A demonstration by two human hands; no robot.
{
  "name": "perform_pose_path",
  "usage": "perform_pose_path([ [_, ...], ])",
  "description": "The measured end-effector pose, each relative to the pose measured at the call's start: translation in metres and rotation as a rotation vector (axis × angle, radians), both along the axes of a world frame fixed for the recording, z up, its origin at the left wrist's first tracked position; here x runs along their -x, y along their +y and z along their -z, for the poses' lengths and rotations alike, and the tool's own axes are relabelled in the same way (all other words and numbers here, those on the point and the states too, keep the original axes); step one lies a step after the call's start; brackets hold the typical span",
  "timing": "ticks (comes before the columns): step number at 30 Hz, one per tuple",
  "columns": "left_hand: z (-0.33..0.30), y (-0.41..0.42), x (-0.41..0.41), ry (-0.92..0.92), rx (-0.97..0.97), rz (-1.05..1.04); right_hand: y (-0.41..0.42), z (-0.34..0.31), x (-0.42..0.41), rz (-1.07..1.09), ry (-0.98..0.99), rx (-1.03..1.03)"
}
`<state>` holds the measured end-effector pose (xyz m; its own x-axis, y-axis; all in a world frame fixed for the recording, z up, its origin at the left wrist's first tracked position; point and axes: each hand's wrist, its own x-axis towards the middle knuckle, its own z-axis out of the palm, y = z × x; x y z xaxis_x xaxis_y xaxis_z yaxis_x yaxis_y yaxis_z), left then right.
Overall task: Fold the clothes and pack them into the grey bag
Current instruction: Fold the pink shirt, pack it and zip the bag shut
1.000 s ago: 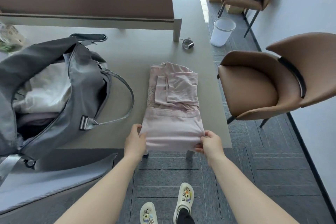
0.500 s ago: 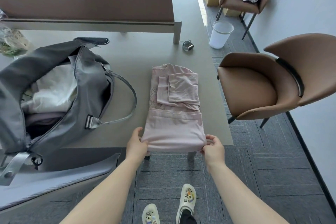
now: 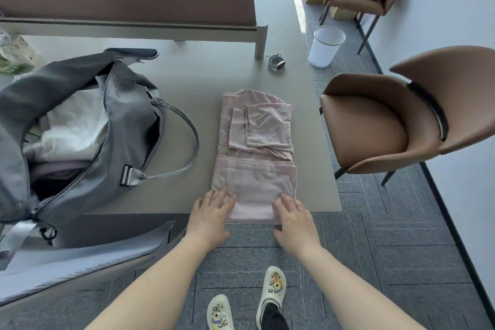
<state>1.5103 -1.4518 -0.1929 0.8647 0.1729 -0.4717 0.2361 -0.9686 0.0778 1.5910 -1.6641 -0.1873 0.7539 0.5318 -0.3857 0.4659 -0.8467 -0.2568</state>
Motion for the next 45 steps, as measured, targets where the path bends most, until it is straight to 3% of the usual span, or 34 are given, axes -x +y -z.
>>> perform_pose_path([
  [3, 0.003, 0.001, -0.006, 0.000, -0.076, 0.021, 0.000, 0.005, -0.007, -0.062, -0.060, 0.068],
  [6, -0.002, 0.005, -0.012, -0.041, -0.057, 0.010, -0.002, 0.009, -0.021, -0.046, -0.140, -0.060],
  [12, -0.028, 0.019, -0.022, -0.207, 0.220, -0.238, -0.006, -0.014, -0.055, 0.074, -0.009, -0.269],
  [18, -0.060, 0.025, -0.042, -0.272, 0.684, -0.708, -0.020, -0.041, -0.101, 0.171, 0.130, -0.350],
  [23, -0.072, 0.041, -0.091, -0.375, 0.746, -0.857, 0.003, -0.064, -0.150, 0.313, 0.184, -0.498],
  [27, -0.066, 0.070, -0.147, -0.444, 0.901, -1.012, 0.045, -0.074, -0.207, 0.455, 0.255, -0.601],
  [32, -0.049, 0.110, -0.213, -0.375, 0.996, -1.126, 0.097, -0.074, -0.277, 0.662, 0.358, -0.657],
  [35, -0.030, 0.129, -0.246, -0.335, 0.954, -1.142, 0.122, -0.056, -0.311, 0.768, 0.367, -0.643],
  [40, -0.009, 0.134, -0.267, -0.285, 0.500, -0.964, 0.132, -0.012, -0.314, 0.798, 0.214, -0.323],
  [45, -0.007, 0.121, -0.268, -0.143, 0.539, -1.007, 0.119, 0.004, -0.272, 0.814, 0.267, -0.190],
])
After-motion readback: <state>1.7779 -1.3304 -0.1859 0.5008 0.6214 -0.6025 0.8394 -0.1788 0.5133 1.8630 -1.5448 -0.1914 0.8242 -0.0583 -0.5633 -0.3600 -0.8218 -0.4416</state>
